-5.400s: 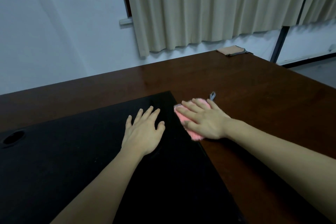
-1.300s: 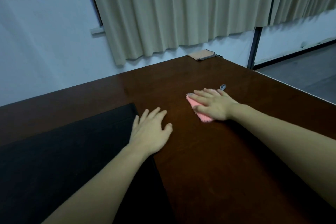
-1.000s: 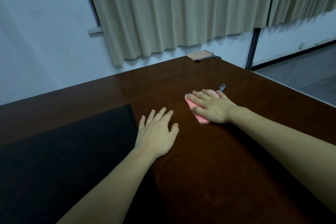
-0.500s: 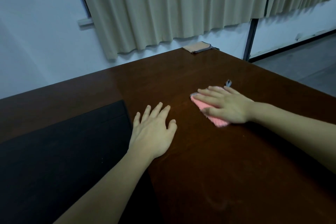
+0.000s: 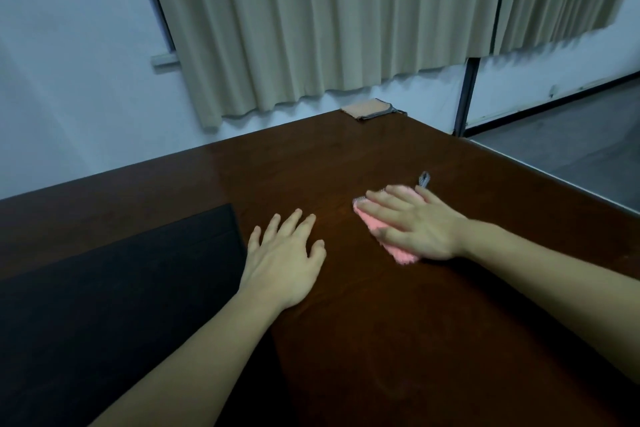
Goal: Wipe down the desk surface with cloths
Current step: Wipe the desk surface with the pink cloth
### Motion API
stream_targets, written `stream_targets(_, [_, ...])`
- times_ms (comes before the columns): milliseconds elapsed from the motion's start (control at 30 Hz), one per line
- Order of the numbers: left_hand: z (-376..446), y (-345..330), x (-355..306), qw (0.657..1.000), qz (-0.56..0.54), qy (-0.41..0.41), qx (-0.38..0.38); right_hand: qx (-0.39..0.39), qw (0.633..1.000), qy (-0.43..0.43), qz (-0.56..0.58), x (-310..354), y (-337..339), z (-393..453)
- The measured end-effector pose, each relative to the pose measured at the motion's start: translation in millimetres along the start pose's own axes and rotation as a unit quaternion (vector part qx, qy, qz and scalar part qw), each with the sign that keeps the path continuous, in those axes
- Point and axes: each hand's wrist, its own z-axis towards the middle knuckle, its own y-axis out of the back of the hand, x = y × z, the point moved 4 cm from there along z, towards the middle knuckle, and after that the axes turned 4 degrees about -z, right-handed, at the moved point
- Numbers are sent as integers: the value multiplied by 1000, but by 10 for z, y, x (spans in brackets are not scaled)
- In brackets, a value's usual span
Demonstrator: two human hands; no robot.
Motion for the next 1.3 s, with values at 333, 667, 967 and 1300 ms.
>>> stream_targets(333, [240, 60, -372, 999, -31, -39, 7, 0, 999, 30, 11, -84, -108, -372])
stream_targets(667, [360, -168, -642, 998, -14, -53, 18, -16, 990, -135, 38, -1107, 80, 706])
stream_targets(967, [355, -173, -644, 999, -5, -49, 15, -6, 997, -79, 19, -811, 7, 394])
stream_targets(1300, [358, -189, -675, 999, 9, -42, 17, 18, 1000, 14, 7, -455, -124, -452])
